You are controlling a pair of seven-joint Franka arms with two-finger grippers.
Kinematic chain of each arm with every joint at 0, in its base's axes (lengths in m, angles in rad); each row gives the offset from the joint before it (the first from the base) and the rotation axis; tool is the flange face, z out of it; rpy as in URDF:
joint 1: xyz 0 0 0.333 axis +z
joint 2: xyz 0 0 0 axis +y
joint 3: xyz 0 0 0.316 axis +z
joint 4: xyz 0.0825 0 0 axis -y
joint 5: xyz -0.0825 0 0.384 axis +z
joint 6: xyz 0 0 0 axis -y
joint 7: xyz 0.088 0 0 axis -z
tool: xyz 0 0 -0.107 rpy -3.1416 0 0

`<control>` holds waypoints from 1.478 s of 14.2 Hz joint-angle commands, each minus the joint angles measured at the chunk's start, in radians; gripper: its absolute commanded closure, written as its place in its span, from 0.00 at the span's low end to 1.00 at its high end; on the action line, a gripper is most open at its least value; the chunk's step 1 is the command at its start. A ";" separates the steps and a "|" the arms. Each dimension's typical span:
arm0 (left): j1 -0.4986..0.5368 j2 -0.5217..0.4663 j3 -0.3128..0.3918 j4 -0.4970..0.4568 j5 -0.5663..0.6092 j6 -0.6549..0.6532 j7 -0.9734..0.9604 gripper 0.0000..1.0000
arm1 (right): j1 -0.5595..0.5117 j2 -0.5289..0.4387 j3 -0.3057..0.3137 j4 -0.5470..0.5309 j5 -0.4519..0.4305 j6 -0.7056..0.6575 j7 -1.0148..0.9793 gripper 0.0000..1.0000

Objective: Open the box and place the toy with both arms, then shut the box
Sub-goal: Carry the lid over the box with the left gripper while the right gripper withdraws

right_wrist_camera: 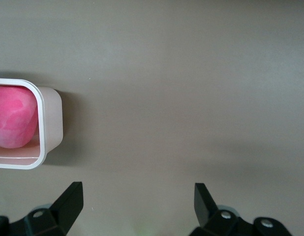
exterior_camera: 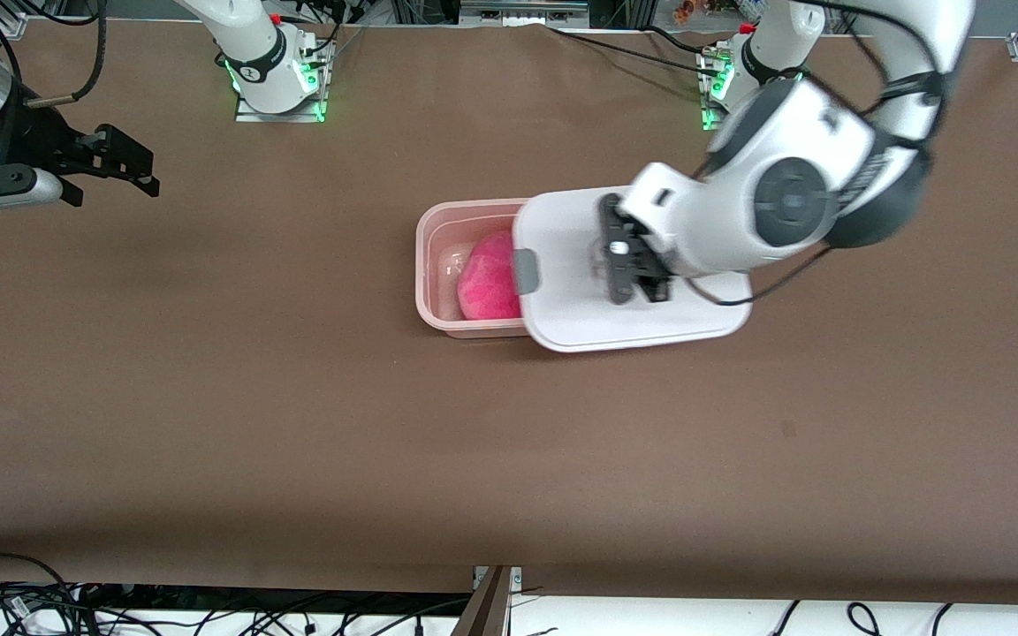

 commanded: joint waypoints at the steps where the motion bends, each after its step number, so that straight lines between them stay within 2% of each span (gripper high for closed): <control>1: -0.083 0.064 0.009 0.017 -0.016 0.100 -0.088 1.00 | -0.007 -0.016 0.002 -0.014 0.010 0.002 0.023 0.00; 4: -0.161 0.119 0.014 0.014 -0.004 0.203 -0.149 1.00 | -0.013 0.004 -0.009 0.015 0.001 0.005 0.021 0.00; 7: -0.189 0.148 0.017 0.003 0.002 0.260 -0.165 1.00 | -0.015 0.007 -0.018 0.033 -0.013 0.004 0.010 0.00; 9: -0.203 0.158 0.016 0.000 0.054 0.263 -0.166 1.00 | -0.013 0.008 -0.016 0.033 -0.034 -0.004 -0.010 0.00; 21: -0.266 0.158 0.019 -0.035 0.111 0.251 -0.166 1.00 | -0.007 -0.001 -0.013 0.033 -0.050 -0.013 0.006 0.00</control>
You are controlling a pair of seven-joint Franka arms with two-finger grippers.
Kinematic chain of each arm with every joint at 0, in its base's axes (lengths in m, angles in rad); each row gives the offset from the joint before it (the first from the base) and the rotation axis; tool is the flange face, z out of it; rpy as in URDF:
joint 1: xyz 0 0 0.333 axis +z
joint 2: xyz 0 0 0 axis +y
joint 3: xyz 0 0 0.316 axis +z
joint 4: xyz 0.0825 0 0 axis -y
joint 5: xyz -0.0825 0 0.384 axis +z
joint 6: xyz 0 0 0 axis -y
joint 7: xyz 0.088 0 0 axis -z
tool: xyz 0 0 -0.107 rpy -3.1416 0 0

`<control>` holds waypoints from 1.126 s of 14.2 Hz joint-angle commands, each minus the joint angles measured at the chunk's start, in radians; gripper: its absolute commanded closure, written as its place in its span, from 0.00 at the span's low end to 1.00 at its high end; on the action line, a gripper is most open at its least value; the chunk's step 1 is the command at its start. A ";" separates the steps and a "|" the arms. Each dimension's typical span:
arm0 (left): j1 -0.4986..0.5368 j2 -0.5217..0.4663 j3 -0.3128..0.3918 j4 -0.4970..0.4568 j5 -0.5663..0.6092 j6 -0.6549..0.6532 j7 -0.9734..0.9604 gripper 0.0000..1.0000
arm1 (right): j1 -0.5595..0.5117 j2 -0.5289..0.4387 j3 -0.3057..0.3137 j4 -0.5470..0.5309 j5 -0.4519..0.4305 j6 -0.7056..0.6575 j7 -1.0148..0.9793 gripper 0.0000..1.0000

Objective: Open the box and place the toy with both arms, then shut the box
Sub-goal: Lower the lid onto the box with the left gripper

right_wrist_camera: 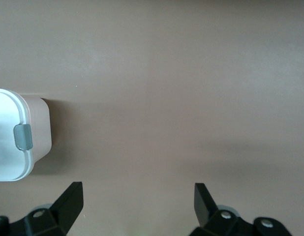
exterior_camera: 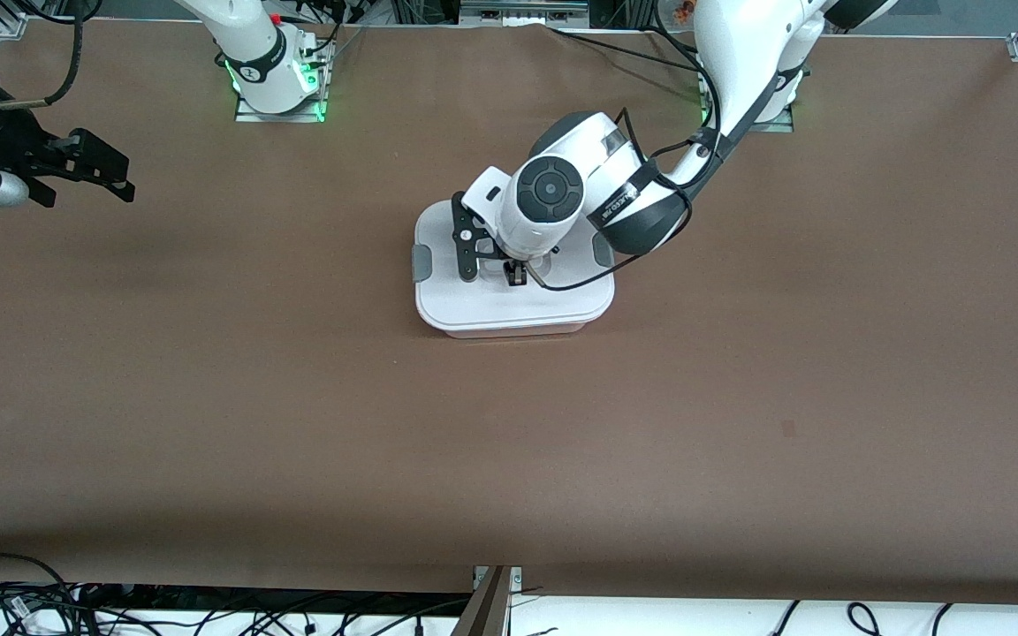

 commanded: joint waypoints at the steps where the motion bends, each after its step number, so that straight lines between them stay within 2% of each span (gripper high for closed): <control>1: -0.024 -0.009 0.009 -0.006 0.043 -0.002 -0.008 1.00 | -0.001 -0.001 0.004 0.017 -0.014 -0.018 -0.001 0.00; 16: -0.015 0.011 0.012 0.003 0.090 0.010 -0.010 1.00 | 0.001 0.006 0.007 0.016 -0.043 -0.002 -0.004 0.00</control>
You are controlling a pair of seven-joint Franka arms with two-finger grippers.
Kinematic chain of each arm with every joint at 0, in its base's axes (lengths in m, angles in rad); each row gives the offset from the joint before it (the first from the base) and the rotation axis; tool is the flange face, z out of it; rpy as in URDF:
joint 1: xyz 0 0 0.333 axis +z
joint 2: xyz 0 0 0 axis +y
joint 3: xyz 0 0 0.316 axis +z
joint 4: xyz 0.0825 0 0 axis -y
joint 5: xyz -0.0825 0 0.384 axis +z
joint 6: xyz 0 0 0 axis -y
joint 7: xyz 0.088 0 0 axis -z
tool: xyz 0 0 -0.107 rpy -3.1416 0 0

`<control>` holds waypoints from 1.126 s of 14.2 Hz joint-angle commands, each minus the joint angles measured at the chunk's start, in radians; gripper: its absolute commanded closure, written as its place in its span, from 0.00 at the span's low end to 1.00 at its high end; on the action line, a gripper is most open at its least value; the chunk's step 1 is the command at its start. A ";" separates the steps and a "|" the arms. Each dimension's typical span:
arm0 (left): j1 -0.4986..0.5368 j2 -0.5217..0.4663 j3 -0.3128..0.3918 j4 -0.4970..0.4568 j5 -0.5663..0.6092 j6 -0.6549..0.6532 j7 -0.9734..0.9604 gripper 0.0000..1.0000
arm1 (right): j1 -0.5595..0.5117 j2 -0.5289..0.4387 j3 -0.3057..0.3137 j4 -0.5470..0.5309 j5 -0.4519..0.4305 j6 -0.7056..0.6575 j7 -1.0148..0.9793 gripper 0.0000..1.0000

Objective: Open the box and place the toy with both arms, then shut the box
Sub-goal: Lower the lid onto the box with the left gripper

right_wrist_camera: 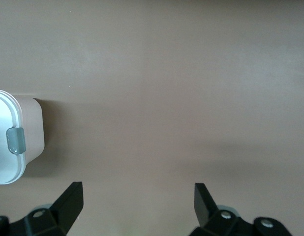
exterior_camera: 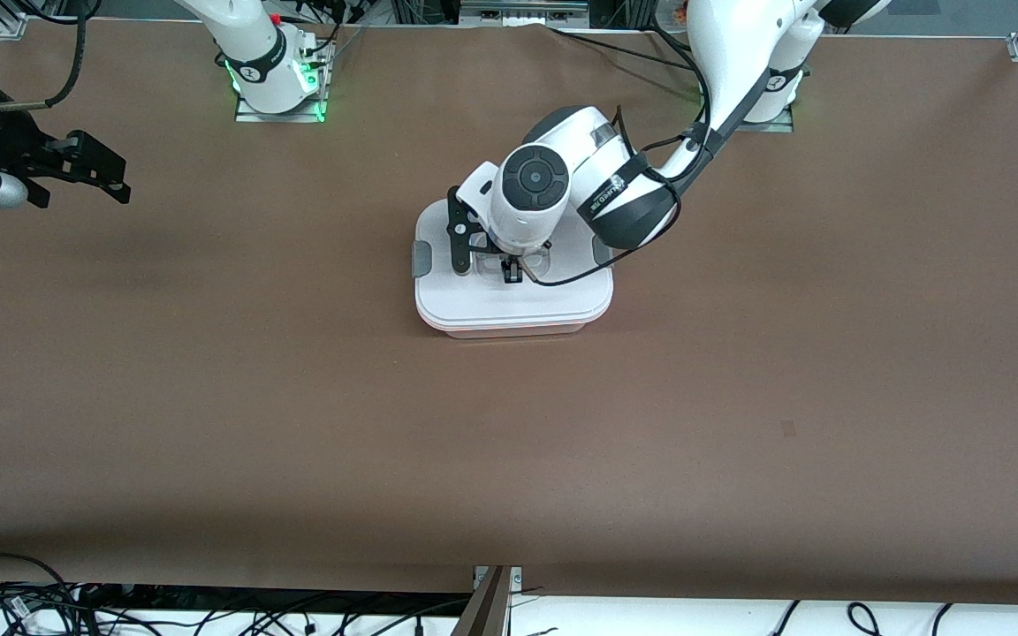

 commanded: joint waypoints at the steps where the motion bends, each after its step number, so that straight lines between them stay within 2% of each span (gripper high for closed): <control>1: 0.000 0.008 0.009 0.005 0.041 0.007 -0.008 1.00 | 0.001 0.004 0.004 0.016 -0.016 -0.004 -0.005 0.00; 6: 0.000 0.005 0.008 0.005 0.095 0.007 -0.007 1.00 | 0.001 0.004 0.004 0.016 -0.016 -0.004 -0.007 0.00; 13: -0.006 0.007 0.006 -0.004 0.086 0.007 -0.023 1.00 | 0.001 0.002 0.004 0.017 -0.014 -0.004 -0.008 0.00; 14: -0.006 0.000 0.005 -0.007 0.087 -0.002 -0.078 0.22 | 0.001 0.002 0.004 0.017 -0.014 -0.004 -0.008 0.00; 15: -0.009 -0.015 -0.005 -0.006 0.087 -0.034 -0.149 0.00 | 0.001 0.002 0.004 0.017 -0.014 -0.004 -0.008 0.00; 16: -0.023 -0.030 -0.008 0.007 0.093 -0.083 -0.219 0.00 | 0.001 0.002 0.004 0.017 -0.014 -0.004 -0.007 0.00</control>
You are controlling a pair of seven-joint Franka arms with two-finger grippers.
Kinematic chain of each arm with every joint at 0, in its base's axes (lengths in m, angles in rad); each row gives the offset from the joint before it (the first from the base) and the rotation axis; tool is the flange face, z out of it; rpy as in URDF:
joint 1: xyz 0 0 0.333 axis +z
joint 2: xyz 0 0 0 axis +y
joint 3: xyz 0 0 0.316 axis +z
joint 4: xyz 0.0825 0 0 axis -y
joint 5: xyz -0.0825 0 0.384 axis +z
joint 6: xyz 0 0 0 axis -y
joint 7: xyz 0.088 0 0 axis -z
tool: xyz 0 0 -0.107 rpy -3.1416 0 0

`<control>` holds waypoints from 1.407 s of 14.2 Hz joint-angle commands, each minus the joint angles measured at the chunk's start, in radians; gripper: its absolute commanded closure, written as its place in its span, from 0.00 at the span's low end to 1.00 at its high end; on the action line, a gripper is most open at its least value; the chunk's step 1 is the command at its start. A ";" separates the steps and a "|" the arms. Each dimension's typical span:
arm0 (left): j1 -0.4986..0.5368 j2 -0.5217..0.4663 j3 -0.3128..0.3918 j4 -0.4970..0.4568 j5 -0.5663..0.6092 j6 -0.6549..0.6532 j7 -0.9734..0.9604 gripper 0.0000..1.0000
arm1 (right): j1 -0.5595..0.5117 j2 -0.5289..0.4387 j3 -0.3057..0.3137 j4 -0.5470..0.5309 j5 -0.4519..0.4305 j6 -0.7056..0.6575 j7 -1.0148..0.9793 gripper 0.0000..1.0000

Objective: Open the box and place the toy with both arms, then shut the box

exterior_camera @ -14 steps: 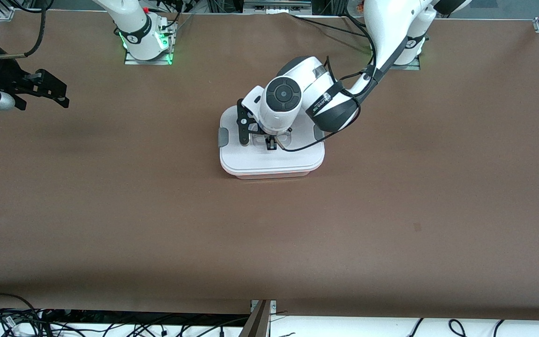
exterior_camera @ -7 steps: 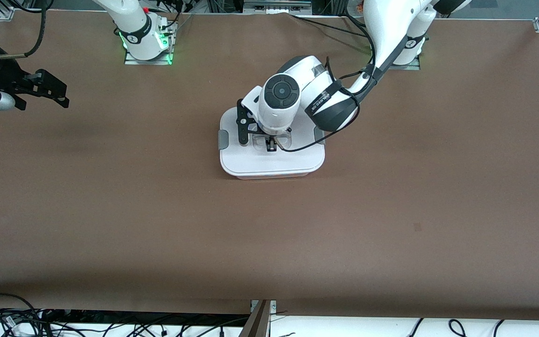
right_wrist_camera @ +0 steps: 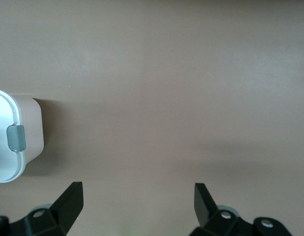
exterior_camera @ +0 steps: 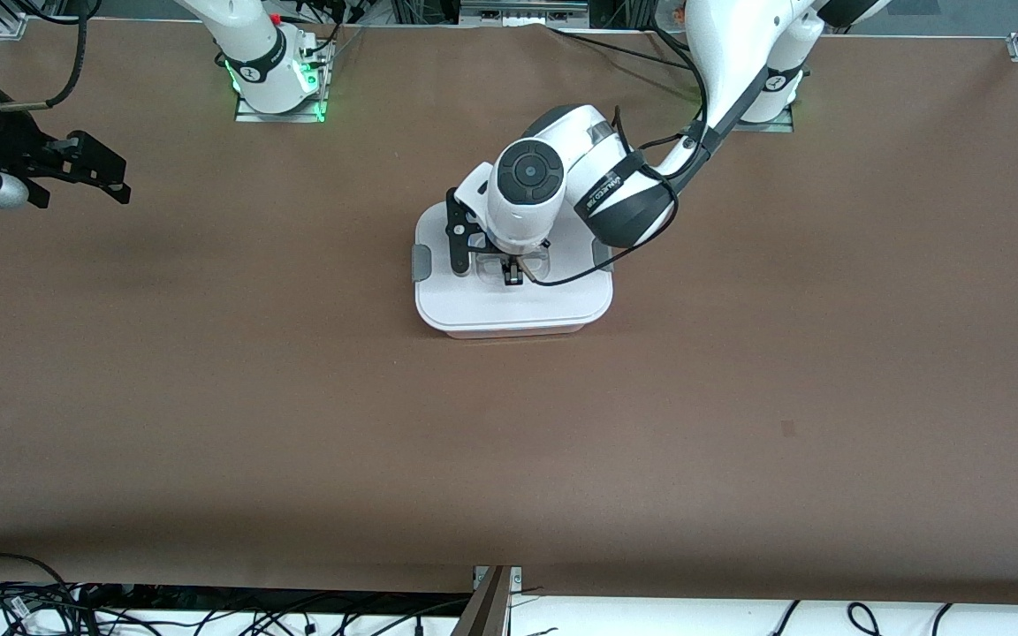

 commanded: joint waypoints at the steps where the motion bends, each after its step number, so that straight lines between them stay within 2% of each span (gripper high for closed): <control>1: -0.031 -0.064 -0.004 0.010 0.046 -0.110 -0.207 0.00 | 0.001 0.002 0.004 0.017 -0.012 -0.005 -0.008 0.00; 3: -0.029 -0.140 -0.004 0.009 0.048 -0.180 -0.350 0.00 | 0.001 0.002 0.004 0.017 -0.012 -0.005 -0.008 0.00; 6: 0.003 -0.249 0.025 0.009 0.046 -0.265 -0.364 0.00 | 0.001 0.002 0.004 0.017 -0.012 -0.005 -0.007 0.00; 10: 0.150 -0.346 0.051 0.030 0.035 -0.299 -0.366 0.00 | 0.001 0.002 0.004 0.017 -0.012 -0.005 -0.007 0.00; 15: 0.254 -0.354 0.054 0.171 0.029 -0.454 -0.366 0.00 | 0.001 0.002 0.004 0.016 -0.012 -0.005 -0.004 0.00; 19: 0.340 -0.369 0.072 0.181 0.028 -0.486 -0.364 0.00 | 0.001 0.004 0.005 0.016 -0.014 -0.004 -0.002 0.00; 20: 0.328 -0.413 0.127 0.167 0.029 -0.486 -0.393 0.00 | 0.002 0.004 0.005 0.016 -0.014 -0.004 -0.002 0.00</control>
